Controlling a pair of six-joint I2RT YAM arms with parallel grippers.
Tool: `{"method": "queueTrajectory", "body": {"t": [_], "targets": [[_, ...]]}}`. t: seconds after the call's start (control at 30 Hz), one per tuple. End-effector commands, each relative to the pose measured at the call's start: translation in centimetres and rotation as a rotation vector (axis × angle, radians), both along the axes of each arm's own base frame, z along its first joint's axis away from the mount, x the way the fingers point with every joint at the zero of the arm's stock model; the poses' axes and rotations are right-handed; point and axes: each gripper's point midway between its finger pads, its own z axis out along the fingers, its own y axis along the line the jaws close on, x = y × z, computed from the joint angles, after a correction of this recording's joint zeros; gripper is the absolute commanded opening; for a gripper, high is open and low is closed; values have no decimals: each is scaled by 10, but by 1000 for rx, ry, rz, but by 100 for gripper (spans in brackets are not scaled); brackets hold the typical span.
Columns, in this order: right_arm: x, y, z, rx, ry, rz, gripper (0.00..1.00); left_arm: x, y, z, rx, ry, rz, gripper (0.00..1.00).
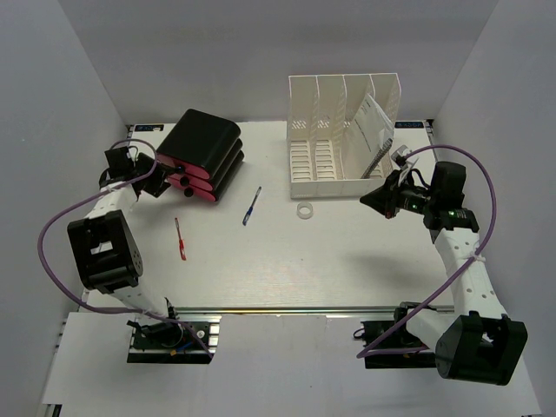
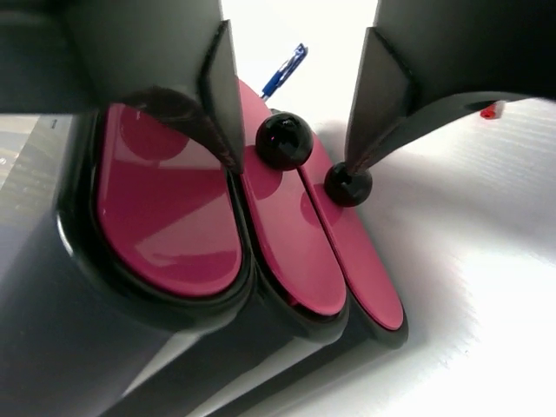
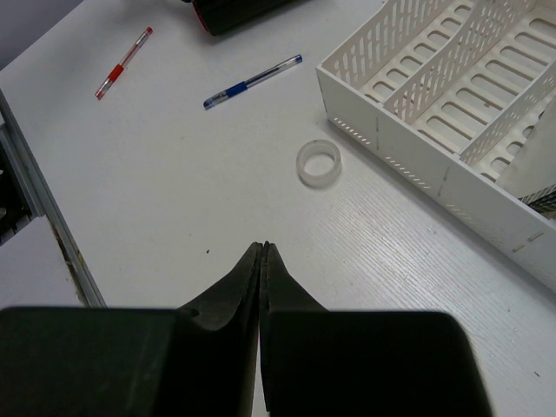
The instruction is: Organize the desk
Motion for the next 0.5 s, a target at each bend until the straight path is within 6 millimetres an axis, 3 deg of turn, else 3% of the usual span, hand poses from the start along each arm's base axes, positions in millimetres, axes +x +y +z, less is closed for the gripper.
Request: {"method": "queueTrajectory", "body": {"t": [0.0,0.23,0.37,0.47], "targets": [[0,-2,0,-3,-4,1,1,-3,-1,22,25,-61,-7,58],[0,-1,0,-2,-4,4,1,-24,2,21,60,-40,30,29],[0,-1,-1,-2,-1,4,1,-33,3,13,54,-17,45,26],[0,-1,-1,-3,-4,4,1,-33,-1,10,20,-21,42,29]]}}
